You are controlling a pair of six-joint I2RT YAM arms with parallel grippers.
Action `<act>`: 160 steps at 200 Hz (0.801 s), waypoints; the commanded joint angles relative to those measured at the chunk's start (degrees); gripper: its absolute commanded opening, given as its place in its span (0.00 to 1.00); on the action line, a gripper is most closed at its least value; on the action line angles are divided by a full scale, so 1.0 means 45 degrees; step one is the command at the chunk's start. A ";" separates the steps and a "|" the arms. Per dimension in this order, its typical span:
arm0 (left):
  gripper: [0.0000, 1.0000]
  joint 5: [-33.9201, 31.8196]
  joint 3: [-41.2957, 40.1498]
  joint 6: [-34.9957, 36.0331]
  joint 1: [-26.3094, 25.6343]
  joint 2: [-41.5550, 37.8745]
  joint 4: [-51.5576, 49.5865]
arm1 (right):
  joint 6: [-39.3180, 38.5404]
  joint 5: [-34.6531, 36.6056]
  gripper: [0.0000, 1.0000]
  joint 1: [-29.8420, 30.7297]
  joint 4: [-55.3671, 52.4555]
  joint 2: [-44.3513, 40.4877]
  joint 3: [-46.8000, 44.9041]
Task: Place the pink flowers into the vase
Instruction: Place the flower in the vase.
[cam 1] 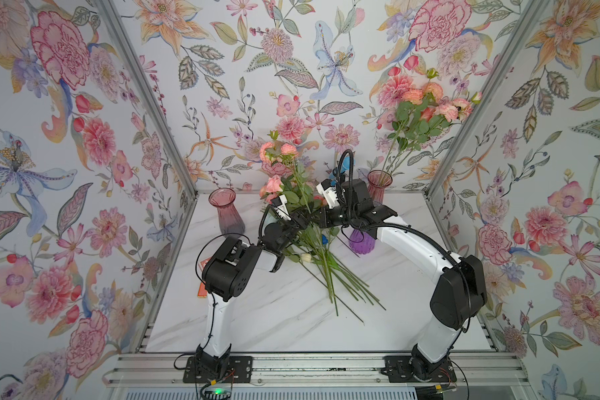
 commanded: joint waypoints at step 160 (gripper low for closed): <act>0.03 0.0110 -0.1251 0.1093 0.0238 -0.1073 -0.0761 | -0.0374 0.0249 0.00 -0.0866 0.0209 -0.0437 0.0266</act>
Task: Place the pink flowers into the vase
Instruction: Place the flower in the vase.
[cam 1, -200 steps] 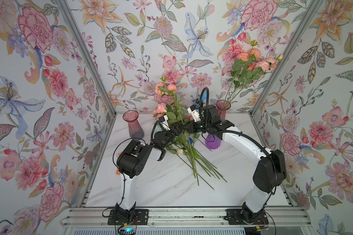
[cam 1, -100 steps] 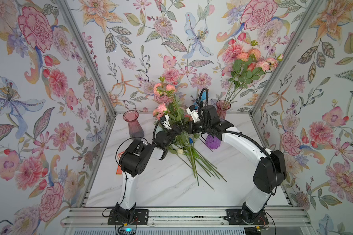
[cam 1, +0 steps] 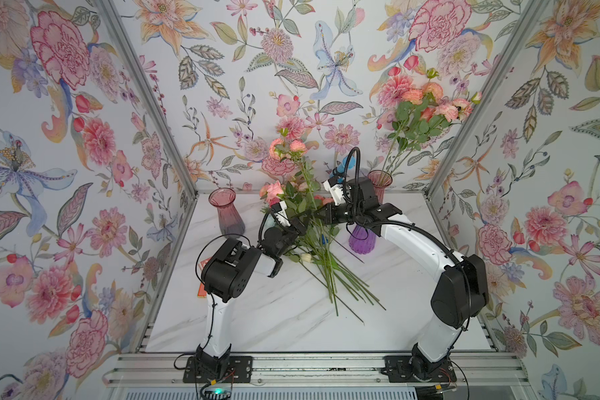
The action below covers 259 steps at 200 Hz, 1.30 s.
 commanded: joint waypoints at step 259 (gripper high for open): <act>1.00 -0.2305 0.1807 0.6759 0.0756 -0.4763 -1.6128 | -0.2475 0.2700 0.00 -0.2468 -0.0026 -0.1987 0.2286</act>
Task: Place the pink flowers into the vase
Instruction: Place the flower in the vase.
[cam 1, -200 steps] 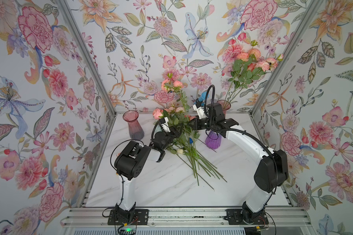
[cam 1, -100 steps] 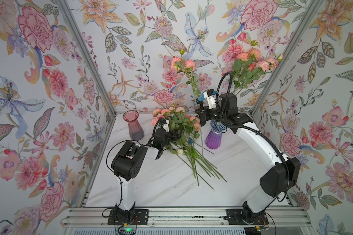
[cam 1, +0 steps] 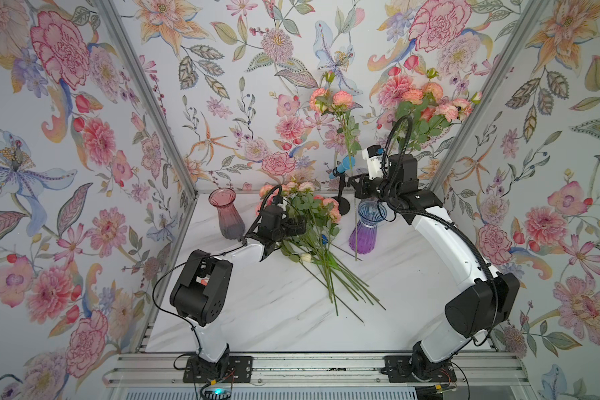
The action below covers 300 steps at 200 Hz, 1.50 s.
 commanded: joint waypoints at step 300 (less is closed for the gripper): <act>1.00 0.0576 -0.1344 0.7815 -0.2145 -0.5734 0.1363 | -0.2132 0.5252 0.00 -0.2968 1.3141 0.3888 0.2050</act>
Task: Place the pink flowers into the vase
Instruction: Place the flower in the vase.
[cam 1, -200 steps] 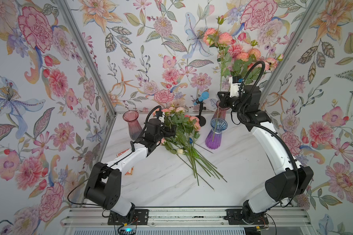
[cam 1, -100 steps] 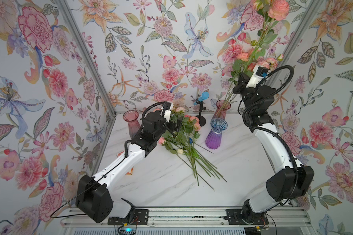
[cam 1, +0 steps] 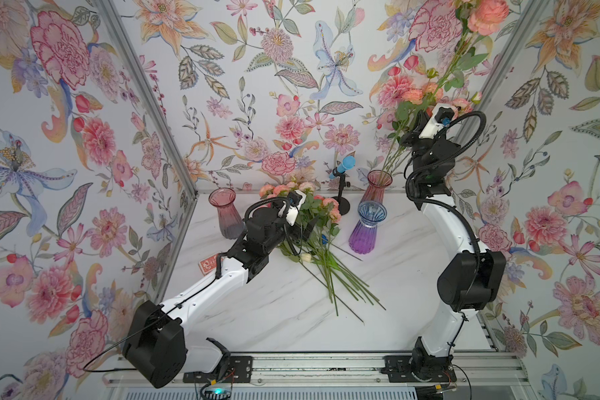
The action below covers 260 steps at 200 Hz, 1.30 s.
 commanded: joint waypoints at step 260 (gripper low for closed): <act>1.00 0.0710 -0.0578 0.0310 -0.0101 -0.0320 0.0868 | -0.0640 0.0110 0.17 0.0624 0.1796 0.2001 -0.3407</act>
